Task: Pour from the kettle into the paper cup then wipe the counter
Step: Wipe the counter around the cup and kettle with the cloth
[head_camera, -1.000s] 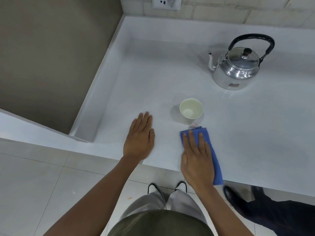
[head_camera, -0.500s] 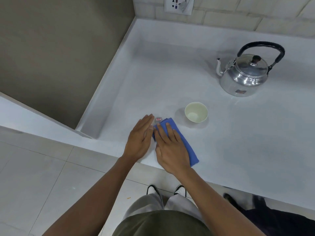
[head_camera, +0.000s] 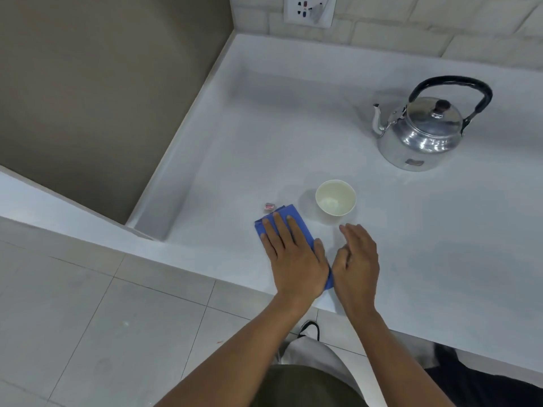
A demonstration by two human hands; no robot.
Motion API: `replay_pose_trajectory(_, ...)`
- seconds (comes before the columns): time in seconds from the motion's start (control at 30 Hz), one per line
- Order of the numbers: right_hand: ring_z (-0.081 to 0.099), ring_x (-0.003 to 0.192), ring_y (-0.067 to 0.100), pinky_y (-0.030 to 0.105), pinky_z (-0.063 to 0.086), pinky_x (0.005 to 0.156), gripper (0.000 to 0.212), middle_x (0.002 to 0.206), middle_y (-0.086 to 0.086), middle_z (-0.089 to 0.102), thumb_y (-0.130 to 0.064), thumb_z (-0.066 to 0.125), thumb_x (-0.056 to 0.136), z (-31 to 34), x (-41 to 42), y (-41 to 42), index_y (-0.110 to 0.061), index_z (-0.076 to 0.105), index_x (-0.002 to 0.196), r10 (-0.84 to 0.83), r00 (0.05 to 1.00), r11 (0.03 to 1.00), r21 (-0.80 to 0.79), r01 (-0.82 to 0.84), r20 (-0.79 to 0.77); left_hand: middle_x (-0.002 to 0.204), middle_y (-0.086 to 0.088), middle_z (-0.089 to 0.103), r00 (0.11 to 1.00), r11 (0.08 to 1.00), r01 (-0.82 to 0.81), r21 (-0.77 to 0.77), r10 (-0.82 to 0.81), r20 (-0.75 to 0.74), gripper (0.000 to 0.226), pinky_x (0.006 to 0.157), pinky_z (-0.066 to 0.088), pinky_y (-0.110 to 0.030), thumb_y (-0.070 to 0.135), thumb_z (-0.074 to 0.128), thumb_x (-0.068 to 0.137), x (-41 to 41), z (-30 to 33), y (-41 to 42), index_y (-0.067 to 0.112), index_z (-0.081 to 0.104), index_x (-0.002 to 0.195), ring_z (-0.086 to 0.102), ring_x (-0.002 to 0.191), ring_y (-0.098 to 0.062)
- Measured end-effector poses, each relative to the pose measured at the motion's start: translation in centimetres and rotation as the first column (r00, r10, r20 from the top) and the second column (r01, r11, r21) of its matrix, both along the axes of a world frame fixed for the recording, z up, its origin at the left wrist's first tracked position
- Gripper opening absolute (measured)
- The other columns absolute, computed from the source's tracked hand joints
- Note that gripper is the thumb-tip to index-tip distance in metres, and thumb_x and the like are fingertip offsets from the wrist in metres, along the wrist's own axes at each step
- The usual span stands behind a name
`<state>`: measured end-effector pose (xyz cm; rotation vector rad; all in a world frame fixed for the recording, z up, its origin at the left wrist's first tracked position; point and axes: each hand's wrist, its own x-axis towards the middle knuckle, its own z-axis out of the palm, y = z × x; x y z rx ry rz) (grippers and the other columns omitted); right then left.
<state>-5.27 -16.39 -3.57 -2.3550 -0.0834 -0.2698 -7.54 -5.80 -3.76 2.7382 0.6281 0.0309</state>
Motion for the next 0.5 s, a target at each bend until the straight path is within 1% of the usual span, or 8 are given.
replay_pose_trajectory(0.07,0.043,0.137,0.022,0.042,0.042,0.109,0.046,0.139,0.008,0.057,-0.008,0.038,0.090,-0.5,-0.2,0.0,-0.004,0.063,0.128,0.002,1.000,1.000,-0.015,-0.002,-0.004,0.165,-0.028,0.009,0.999,0.998,0.044,0.045,-0.043,-0.004,0.073,0.126,0.007,-0.058,0.048,0.024,0.105,-0.2,-0.6,0.0,0.000,0.014,0.159,0.000,0.154,-0.047)
replay_pose_trajectory(0.13,0.042,0.139,0.024,0.042,0.041,0.111,0.046,0.141,0.009,0.055,-0.009,0.037,0.092,-0.8,-0.2,0.0,-0.003,0.061,0.130,0.028,1.000,0.999,-0.040,-0.028,-0.005,0.166,-0.028,0.008,0.993,0.992,0.115,0.055,-0.115,0.007,0.070,0.126,0.010,-0.057,0.045,0.025,0.107,-0.6,-0.8,0.7,0.000,0.015,0.159,0.002,0.154,-0.047)
replay_pose_trajectory(0.2,0.044,0.138,0.028,0.045,0.039,0.112,0.045,0.140,0.011,0.056,-0.013,0.035,0.094,-0.9,-0.3,0.2,-0.002,0.061,0.130,0.057,0.998,0.989,-0.135,-0.056,0.000,0.165,-0.028,0.012,0.974,0.971,0.224,0.079,-0.226,0.021,0.067,0.125,0.015,-0.057,0.042,0.025,0.108,-1.1,-0.9,2.1,-0.001,0.018,0.159,0.007,0.154,-0.046)
replay_pose_trajectory(0.27,0.045,0.137,0.033,0.050,0.039,0.111,0.045,0.139,0.014,0.056,-0.013,0.035,0.094,-0.9,-0.4,0.5,-0.001,0.060,0.129,0.062,0.998,0.965,-0.256,-0.059,0.004,0.165,-0.027,0.016,0.933,0.929,0.354,0.109,-0.359,0.028,0.067,0.124,0.020,-0.057,0.043,0.025,0.107,-1.6,-1.1,4.1,0.000,0.022,0.158,0.011,0.155,-0.043)
replay_pose_trajectory(0.33,0.041,0.139,0.034,0.050,0.036,0.113,0.046,0.143,0.014,0.052,-0.014,0.034,0.095,-0.7,-0.7,0.9,-0.001,0.055,0.133,0.049,0.998,0.940,-0.337,-0.056,-0.027,0.167,-0.021,0.016,0.893,0.888,0.441,0.131,-0.449,0.033,0.066,0.125,0.020,-0.054,0.044,0.026,0.107,-2.1,-1.2,6.1,0.004,0.021,0.160,0.010,0.156,-0.039)
replay_pose_trajectory(0.4,0.034,0.144,0.032,0.047,0.029,0.118,0.048,0.148,0.014,0.046,-0.017,0.034,0.096,-0.5,-1.2,1.3,-0.002,0.049,0.139,0.046,0.997,0.908,-0.414,-0.065,-0.057,0.168,-0.018,0.014,0.883,0.876,0.459,0.149,-0.468,0.031,0.065,0.125,0.020,-0.052,0.042,0.027,0.107,-2.6,-1.2,7.3,0.007,0.018,0.161,0.011,0.156,-0.037)
replay_pose_trajectory(0.5,0.029,0.146,0.032,0.046,0.026,0.119,0.050,0.151,0.014,0.043,-0.020,0.034,0.097,-0.6,-1.3,1.6,-0.003,0.044,0.142,0.039,0.997,0.879,-0.472,-0.070,-0.074,0.165,-0.022,0.023,0.929,0.917,0.362,0.167,-0.370,0.024,0.064,0.123,0.026,-0.055,0.035,0.028,0.103,-2.3,-0.9,5.5,0.003,0.028,0.158,0.020,0.154,-0.040)
